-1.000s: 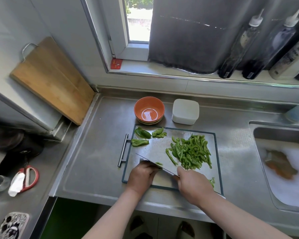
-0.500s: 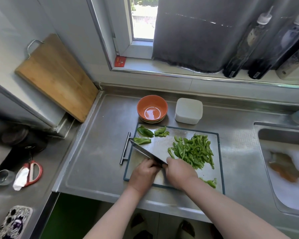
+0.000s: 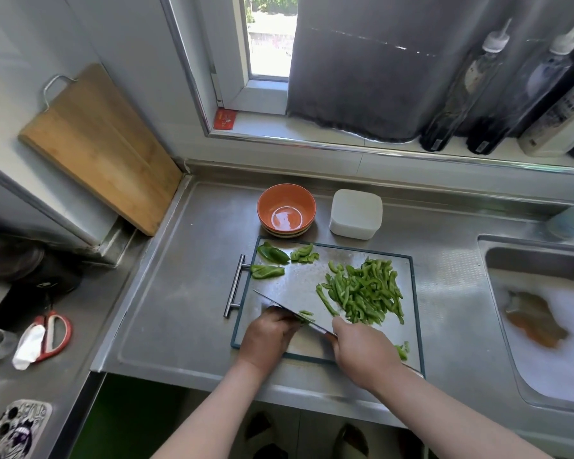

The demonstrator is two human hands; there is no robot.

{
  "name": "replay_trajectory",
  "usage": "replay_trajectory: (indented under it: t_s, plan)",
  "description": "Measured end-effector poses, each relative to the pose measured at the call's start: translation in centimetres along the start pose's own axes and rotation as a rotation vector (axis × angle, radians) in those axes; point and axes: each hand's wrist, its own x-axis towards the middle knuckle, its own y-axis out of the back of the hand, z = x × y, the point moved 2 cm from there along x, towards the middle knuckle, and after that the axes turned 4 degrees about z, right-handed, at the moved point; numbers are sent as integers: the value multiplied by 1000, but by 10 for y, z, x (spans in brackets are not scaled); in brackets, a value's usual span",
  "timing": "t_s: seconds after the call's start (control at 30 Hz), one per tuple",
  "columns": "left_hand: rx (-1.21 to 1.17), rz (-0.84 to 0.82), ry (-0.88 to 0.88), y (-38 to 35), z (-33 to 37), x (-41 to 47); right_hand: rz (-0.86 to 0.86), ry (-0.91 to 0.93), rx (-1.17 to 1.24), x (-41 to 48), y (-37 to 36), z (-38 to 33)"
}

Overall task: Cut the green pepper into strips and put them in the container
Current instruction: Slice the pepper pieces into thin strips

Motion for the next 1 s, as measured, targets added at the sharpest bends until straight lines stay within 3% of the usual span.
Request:
replay_trajectory:
  t_s: [0.43, 0.67, 0.87, 1.0]
  plan:
    - [115, -23, -41, -5, 4, -2, -111, -84, 41, 46, -1, -29]
    - [126, -39, 15, -2, 5, -6, -85, -199, 310, 52, 6, -24]
    - [98, 7, 27, 2, 2, -3, -23, -19, 38, 19, -1, -15]
    - [83, 3, 15, 1, -1, -5, -25, 13, -11, 5, 3, -5]
